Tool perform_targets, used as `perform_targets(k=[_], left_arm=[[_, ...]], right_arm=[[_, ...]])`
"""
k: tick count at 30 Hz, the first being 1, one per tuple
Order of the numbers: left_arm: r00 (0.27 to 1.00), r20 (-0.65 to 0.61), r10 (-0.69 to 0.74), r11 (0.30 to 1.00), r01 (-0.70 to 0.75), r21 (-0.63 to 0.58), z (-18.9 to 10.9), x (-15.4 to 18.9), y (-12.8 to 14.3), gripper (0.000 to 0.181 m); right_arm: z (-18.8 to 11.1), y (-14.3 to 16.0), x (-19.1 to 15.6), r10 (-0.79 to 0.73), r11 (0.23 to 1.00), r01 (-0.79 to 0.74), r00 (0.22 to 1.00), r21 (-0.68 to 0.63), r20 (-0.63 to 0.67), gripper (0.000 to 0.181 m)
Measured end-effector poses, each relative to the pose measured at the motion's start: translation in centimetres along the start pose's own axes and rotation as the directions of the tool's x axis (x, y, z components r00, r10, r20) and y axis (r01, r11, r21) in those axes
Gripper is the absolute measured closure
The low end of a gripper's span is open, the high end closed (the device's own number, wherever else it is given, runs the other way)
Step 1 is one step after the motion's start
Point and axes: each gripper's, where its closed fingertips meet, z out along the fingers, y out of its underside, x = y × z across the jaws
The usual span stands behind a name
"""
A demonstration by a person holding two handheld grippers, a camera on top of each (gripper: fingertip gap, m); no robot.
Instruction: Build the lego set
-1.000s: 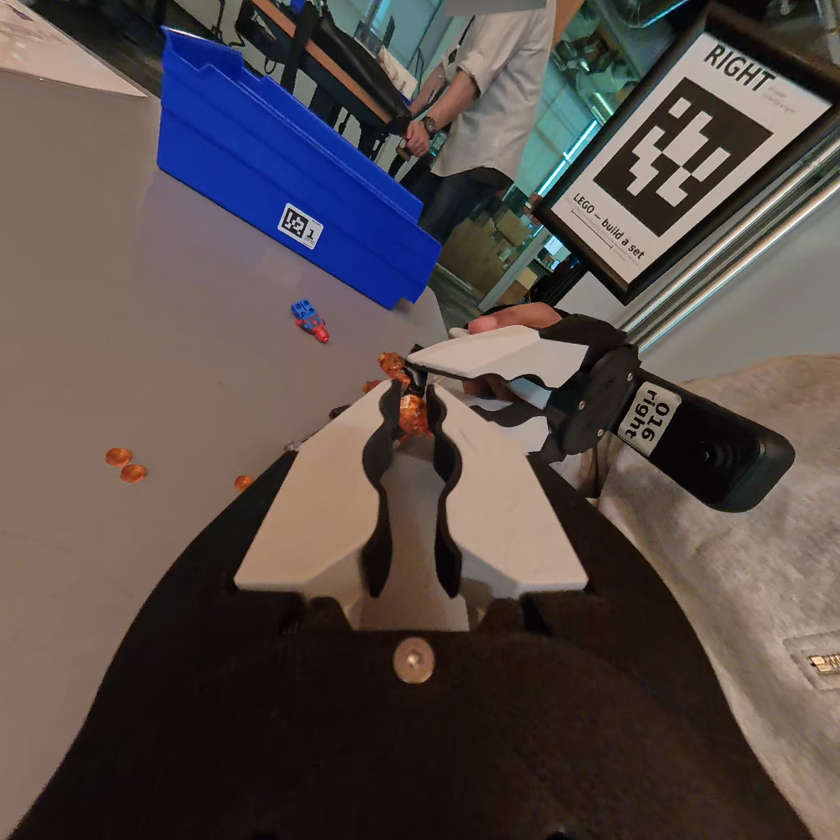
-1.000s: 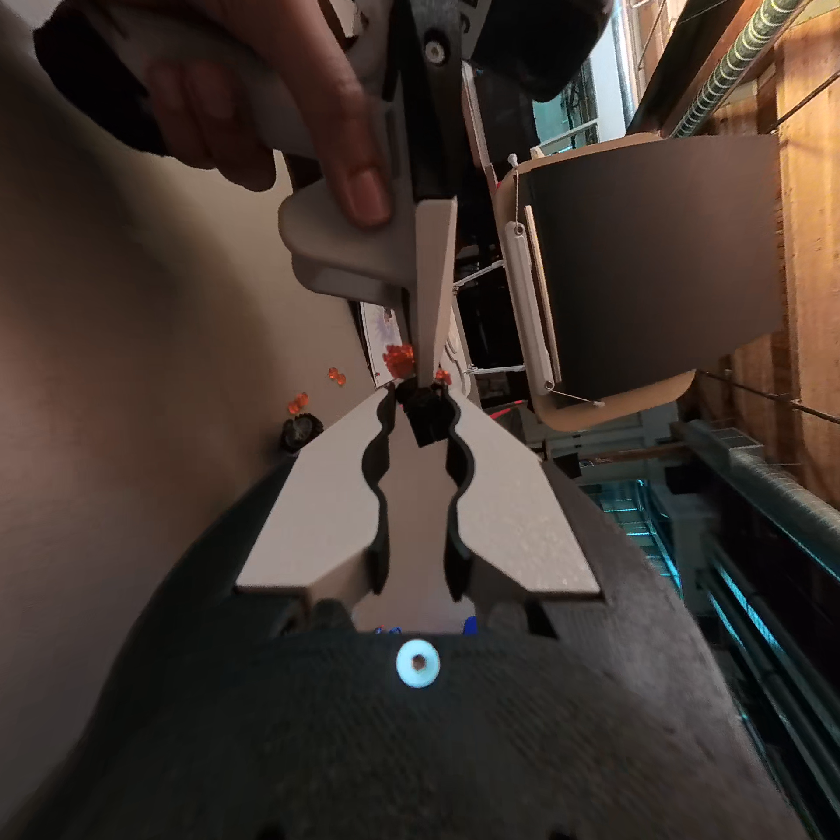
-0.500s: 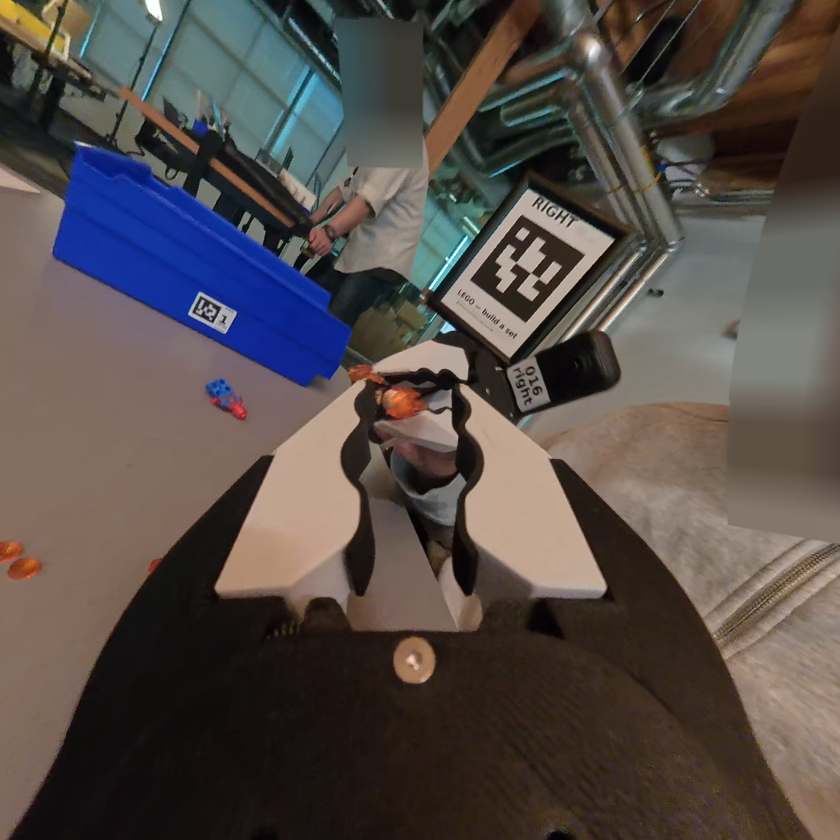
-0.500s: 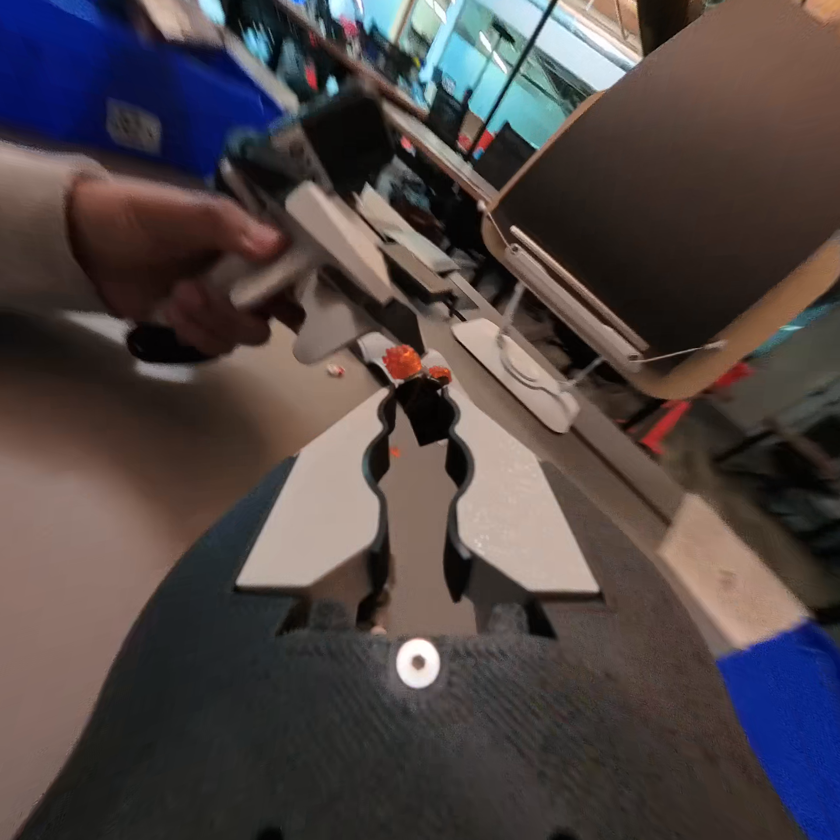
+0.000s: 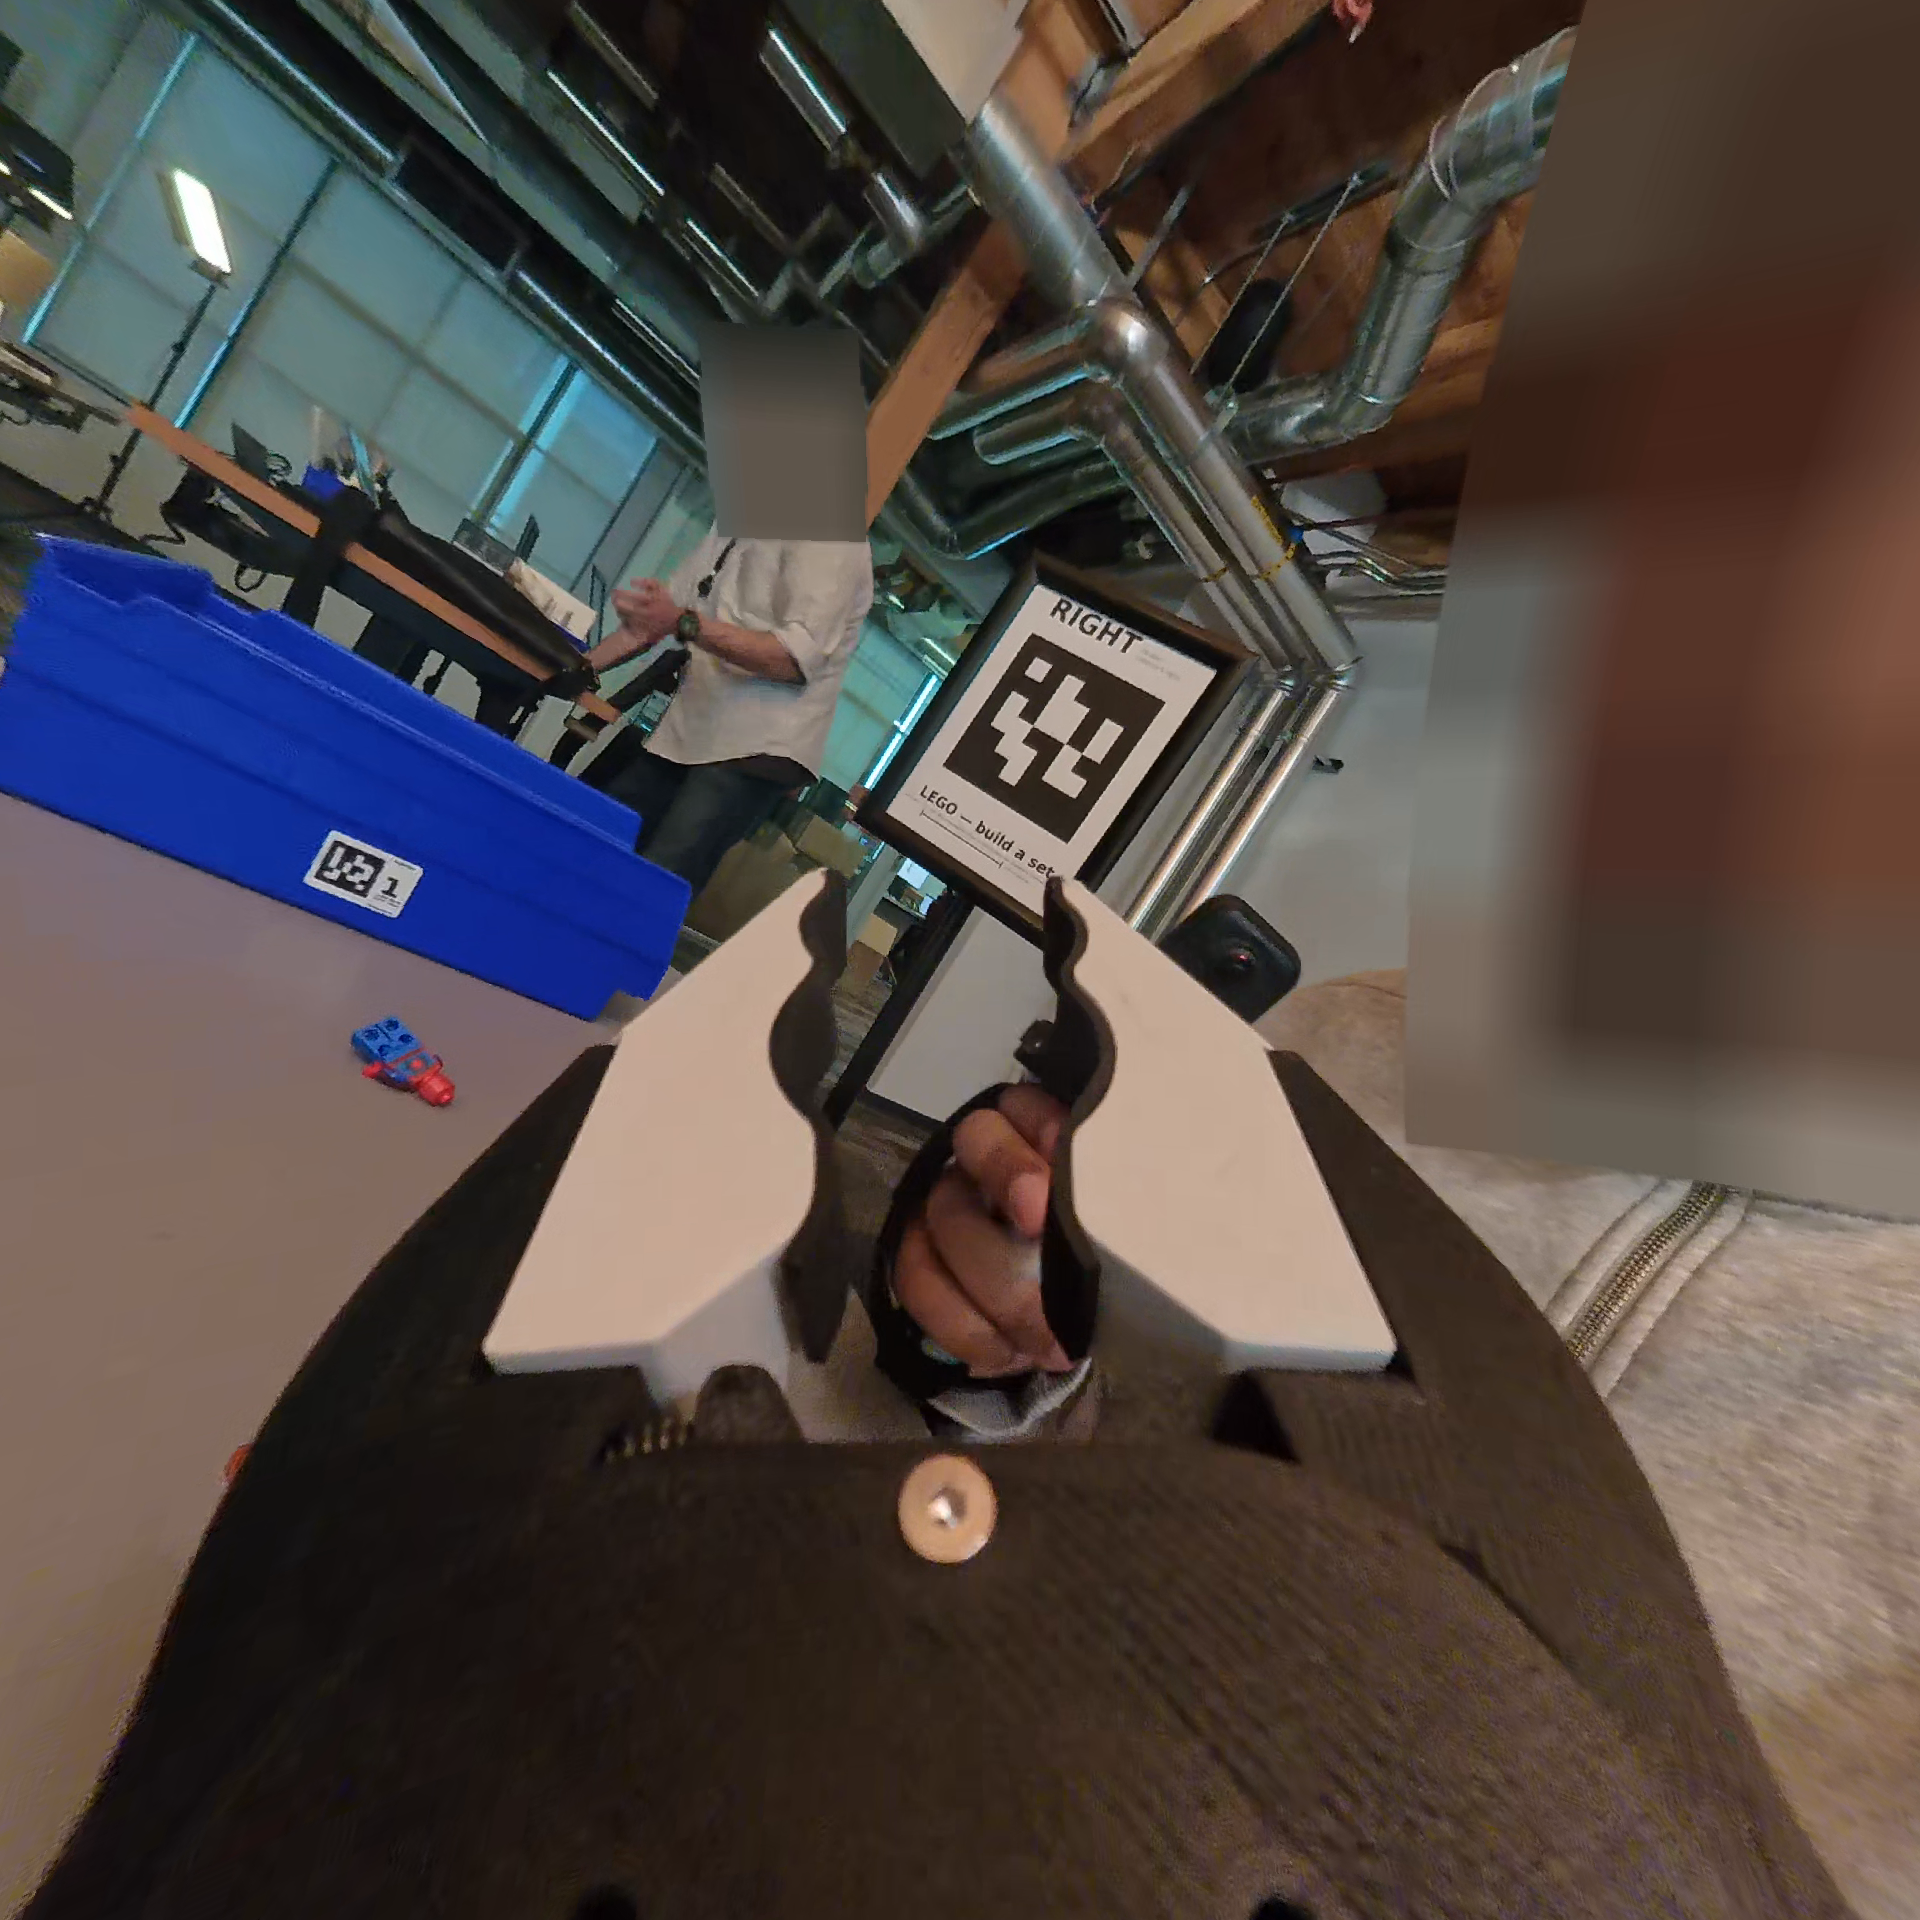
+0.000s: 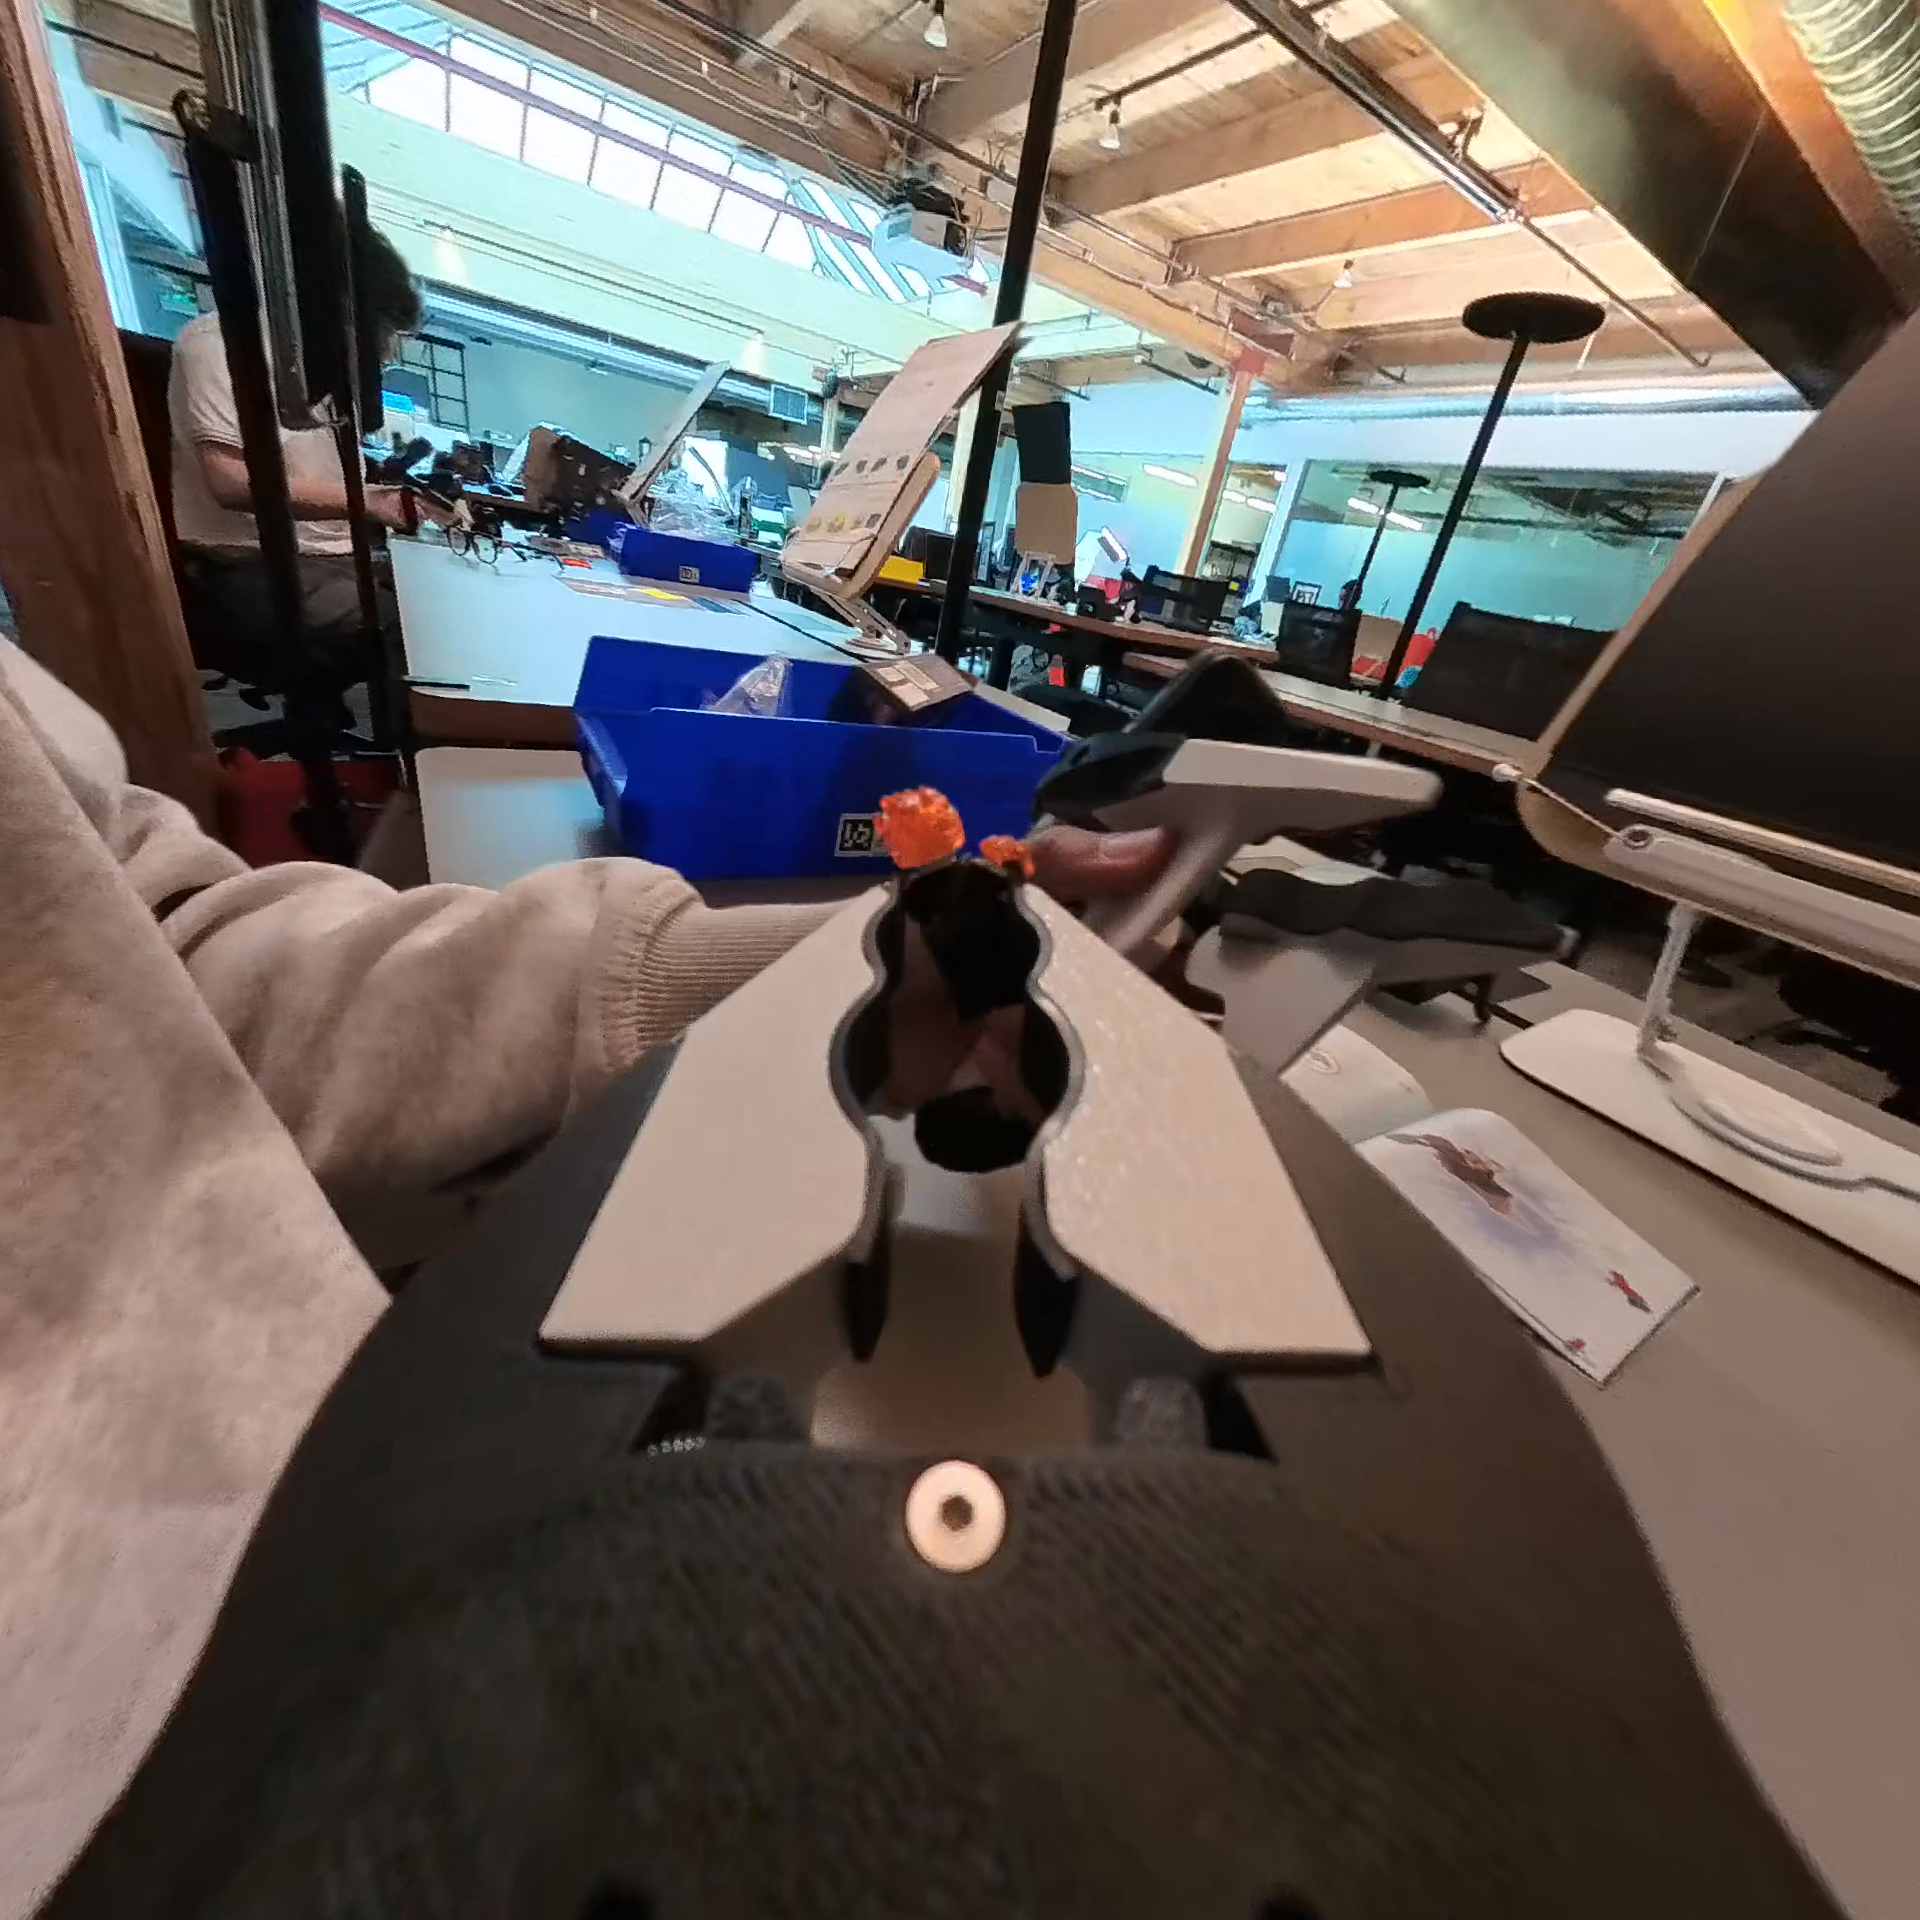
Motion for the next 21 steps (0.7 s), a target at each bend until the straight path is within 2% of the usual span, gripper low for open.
perform_targets(k=[3, 6, 9, 11, 13, 16, 18, 21], left_arm=[[1.000, -0.002, -0.004, 1.000, 0.004, -0.003, 0.0, 0.0, 0.1, 0.145], [1.000, -0.002, -0.005, 1.000, 0.005, -0.015, 0.2, 0.0, 0.3, 0.145], [1.000, -0.030, -0.009, 1.000, 0.009, -0.018, 0.3, 0.4, 0.4, 0.145], [0.998, -0.064, -0.005, 1.000, 0.003, -0.024, 0.5, 1.0, 0.5, 0.145], [0.997, -0.082, 0.011, 0.999, -0.014, -0.043, 0.8, 1.4, 0.8, 0.144], [0.995, -0.085, 0.048, 0.995, -0.055, -0.088, 1.4, 1.7, 1.7, 0.142], [0.994, -0.085, 0.073, 0.989, -0.084, -0.126, 2.0, 1.9, 2.5, 0.141], [0.992, -0.033, 0.125, 0.975, -0.129, -0.178, 2.7, 1.2, 3.6, 0.141]], right_arm=[[-0.5, -0.8, 0.6, 0.016, 0.999, -0.015, 1.000, 0.043, -0.020, 0.165], [-1.8, -2.2, 2.2, 0.151, 0.979, -0.147, 0.988, 0.139, -0.014, 0.165], [-2.7, -2.9, 3.4, 0.304, 0.925, -0.308, 0.951, 0.221, 0.052, 0.165], [-3.8, -3.6, 4.8, 0.439, 0.837, -0.456, 0.890, 0.302, 0.125, 0.165], [-5.2, -4.3, 6.7, 0.574, 0.695, -0.613, 0.788, 0.376, 0.223, 0.165], [-6.4, -4.2, 8.9, 0.680, 0.521, -0.750, 0.653, 0.407, 0.333, 0.165], [-6.6, -3.9, 9.5, 0.706, 0.461, -0.788, 0.605, 0.409, 0.369, 0.165], [-6.3, -3.6, 9.6, 0.718, 0.433, -0.810, 0.575, 0.396, 0.392, 0.165]])
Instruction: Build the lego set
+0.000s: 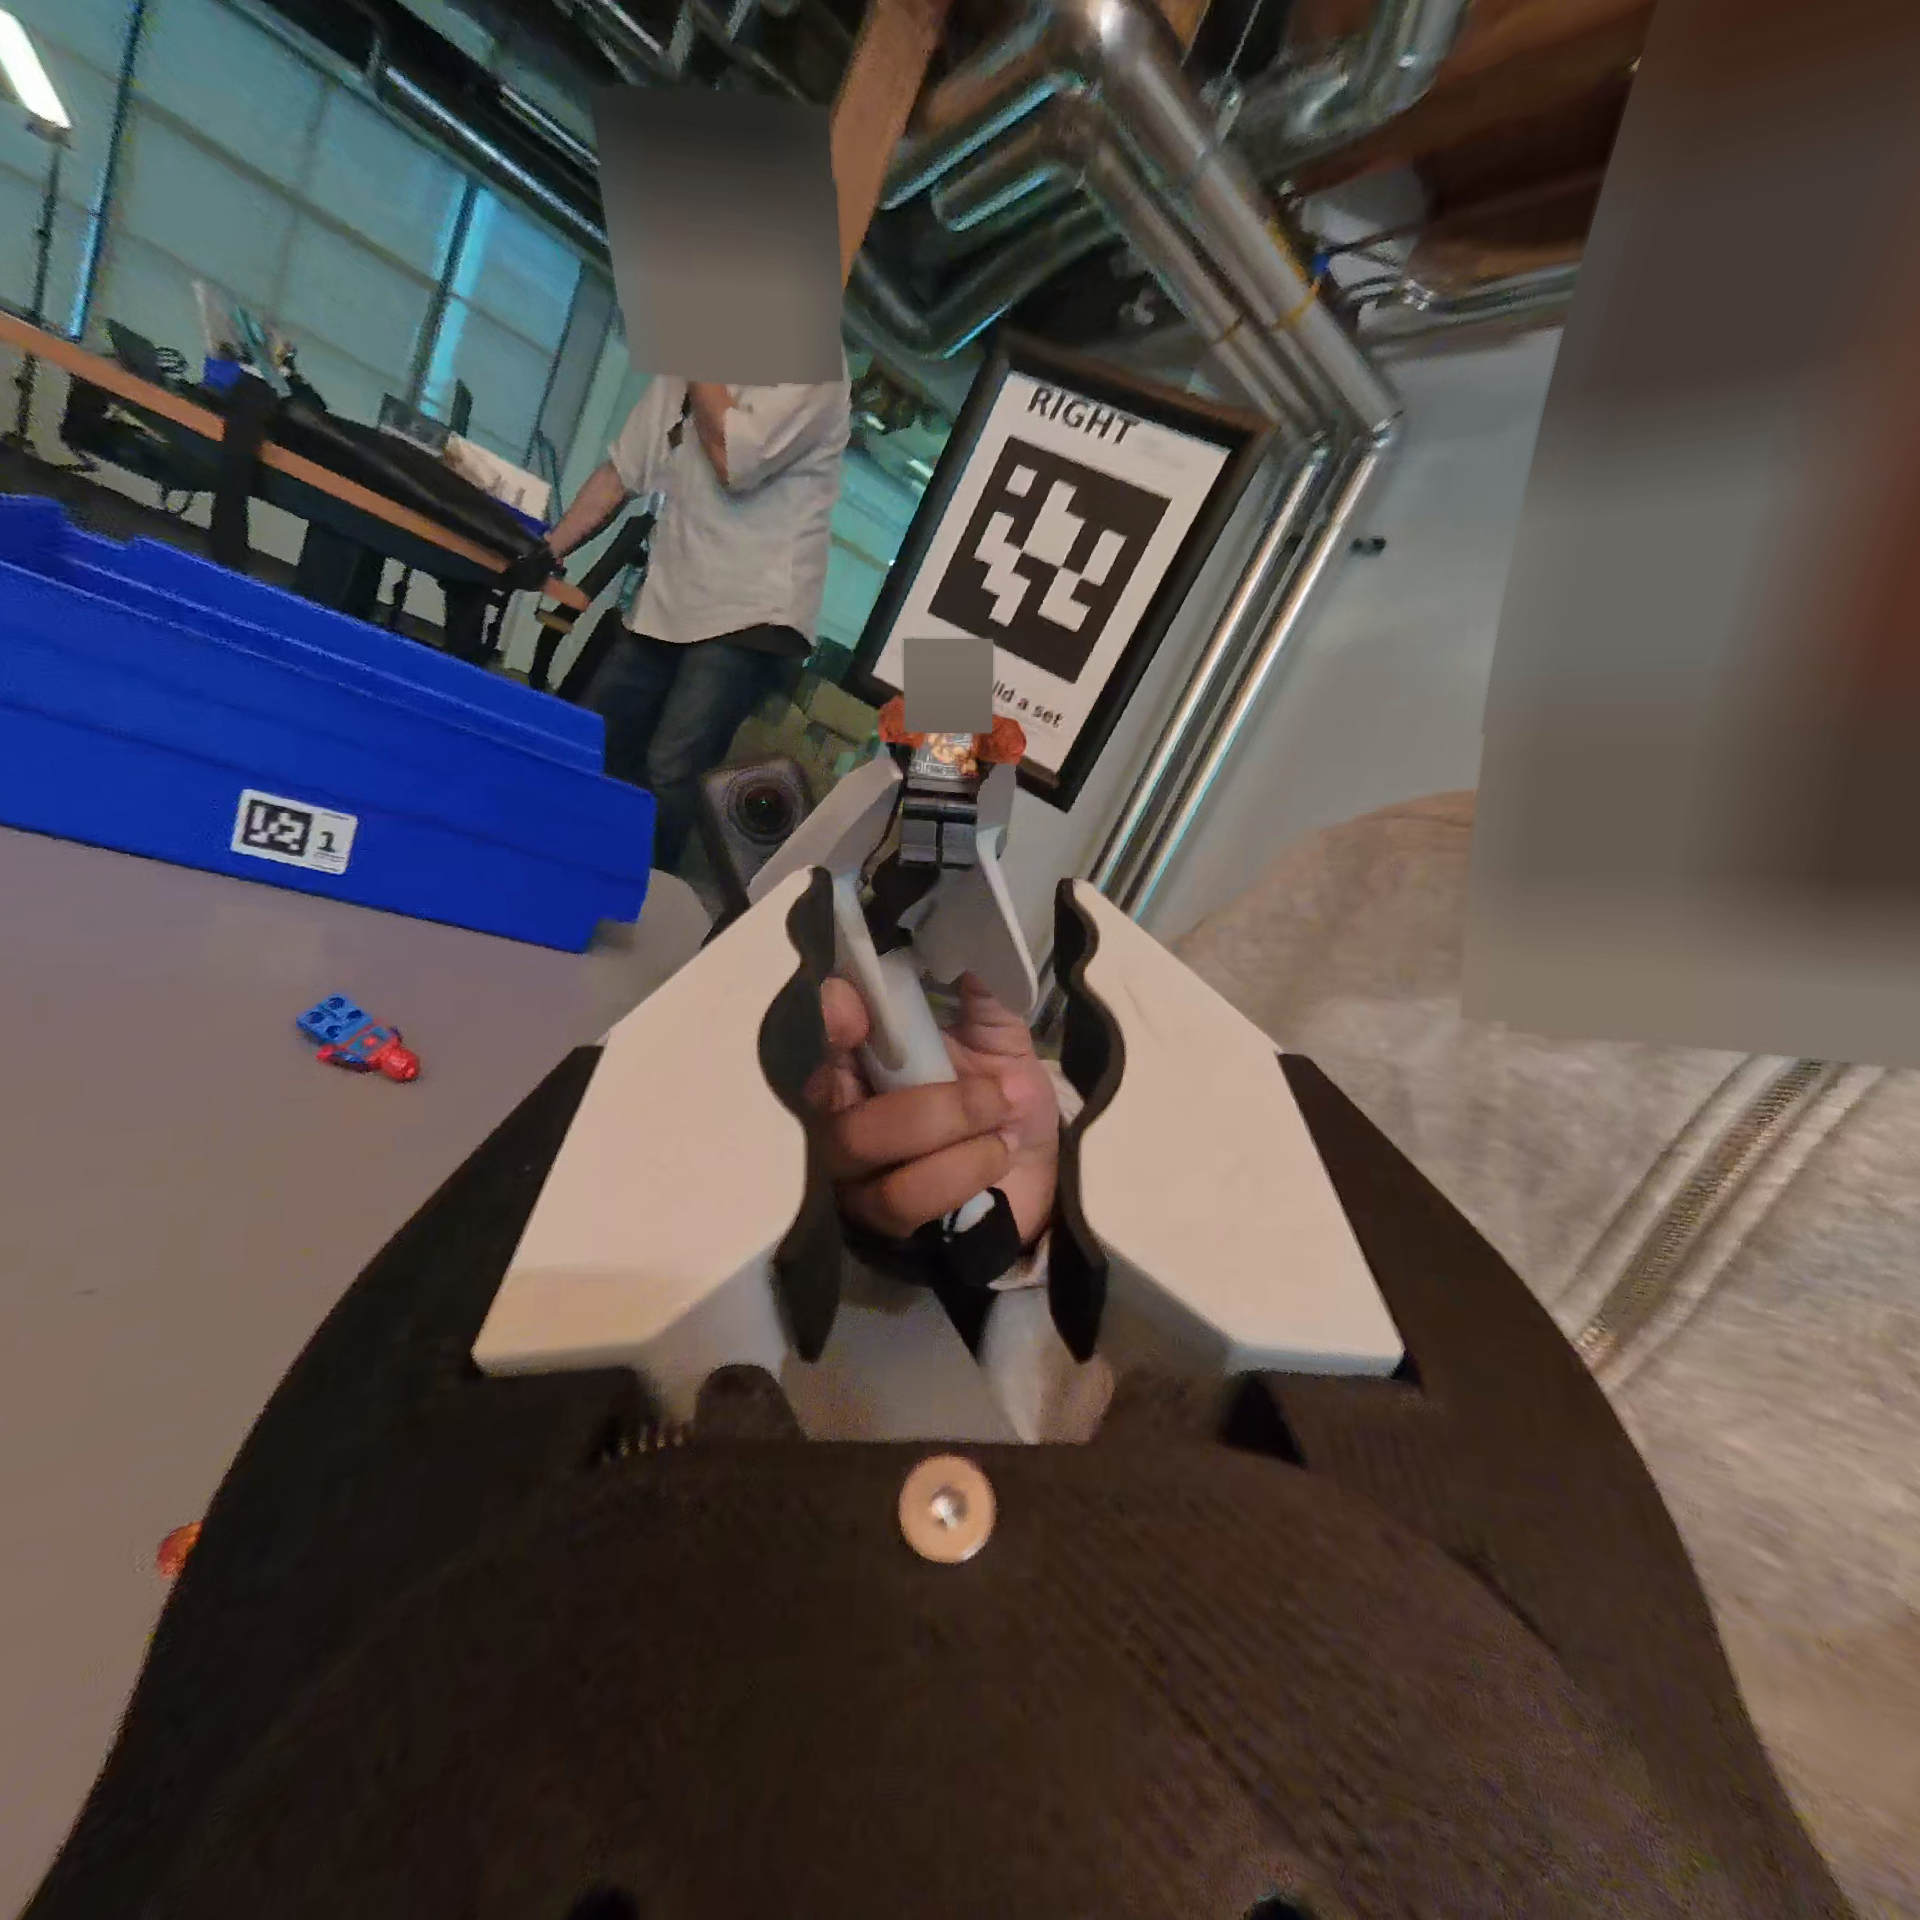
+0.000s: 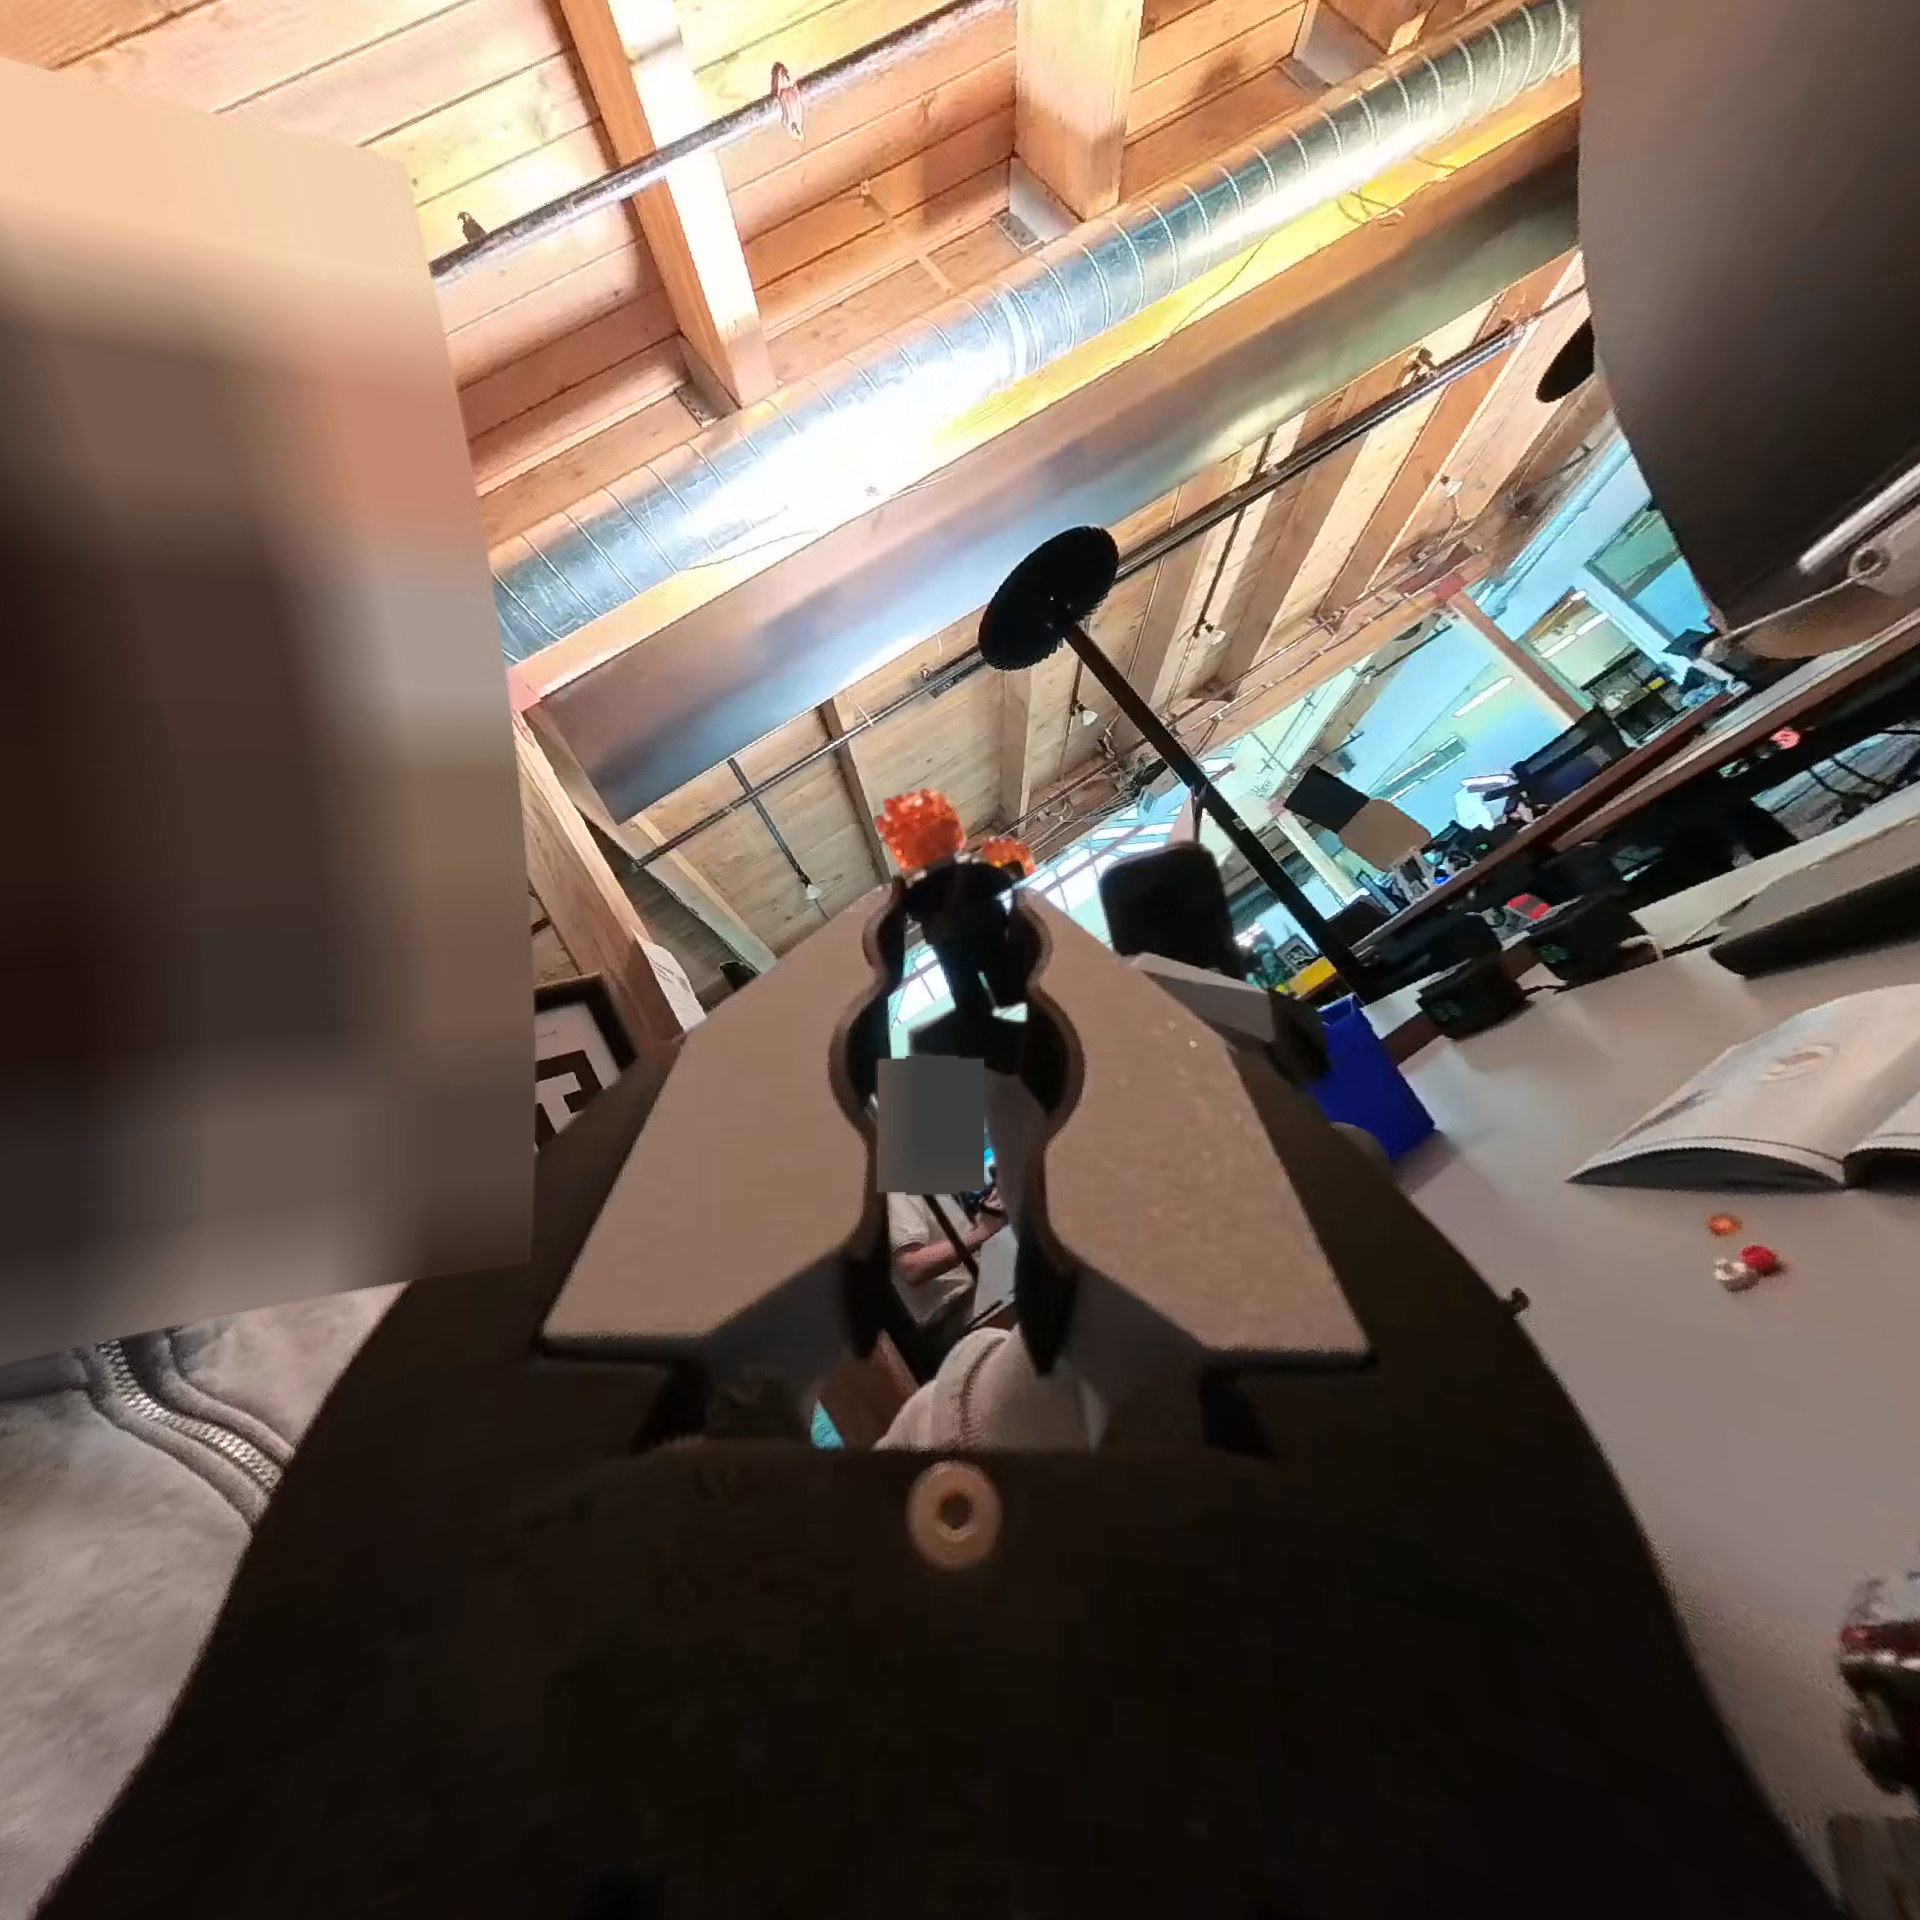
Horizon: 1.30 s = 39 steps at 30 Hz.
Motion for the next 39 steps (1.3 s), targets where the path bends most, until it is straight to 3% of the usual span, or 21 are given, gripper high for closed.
perform_targets(k=[4, 11, 17, 20, 24, 28, 32, 39], left_arm=[[1.000, 0.013, 0.011, 1.000, -0.012, 0.015, 0.4, 0.0, -0.1, 0.145], [0.998, 0.052, 0.030, 1.000, -0.030, 0.000, 0.4, -0.5, 0.1, 0.168], [0.994, 0.097, 0.054, 0.999, -0.054, -0.005, -0.2, -1.1, 0.0, 0.168], [0.988, 0.130, 0.078, 0.997, -0.077, -0.014, -0.6, -1.4, -0.1, 0.168], [0.981, 0.167, 0.099, 0.994, -0.089, -0.068, -0.9, -1.9, 0.4, 0.168], [0.975, 0.183, 0.123, 0.983, -0.095, -0.158, -0.7, -2.3, 1.6, 0.168], [0.980, 0.161, 0.117, 0.974, -0.082, -0.211, -0.4, -2.1, 2.6, 0.168], [0.985, 0.140, 0.102, 0.967, -0.065, -0.247, 0.0, -2.0, 3.4, 0.168]], right_arm=[[0.1, 0.4, 0.4, 0.004, 1.000, -0.004, 1.000, -0.015, -0.010, 0.165], [0.3, 0.9, 1.0, -0.001, 0.999, 0.000, 1.000, -0.037, -0.026, 0.165], [0.0, 0.8, 1.7, -0.028, 0.994, 0.022, 0.998, -0.106, -0.064, 0.163], [-0.2, 0.4, 2.3, -0.119, 0.975, 0.095, 0.987, -0.200, -0.110, 0.150], [-1.0, 0.5, 3.0, -0.318, 0.876, 0.225, 0.935, -0.427, -0.159, 0.140], [-2.0, 1.1, 3.1, -0.535, 0.695, 0.362, 0.837, -0.621, -0.111, 0.141], [-3.0, 2.4, 3.6, -0.647, 0.527, 0.409, 0.762, -0.745, -0.040, 0.143], [-2.9, 3.0, 2.7, -0.588, 0.555, 0.408, 0.809, -0.725, 0.006, 0.162]])
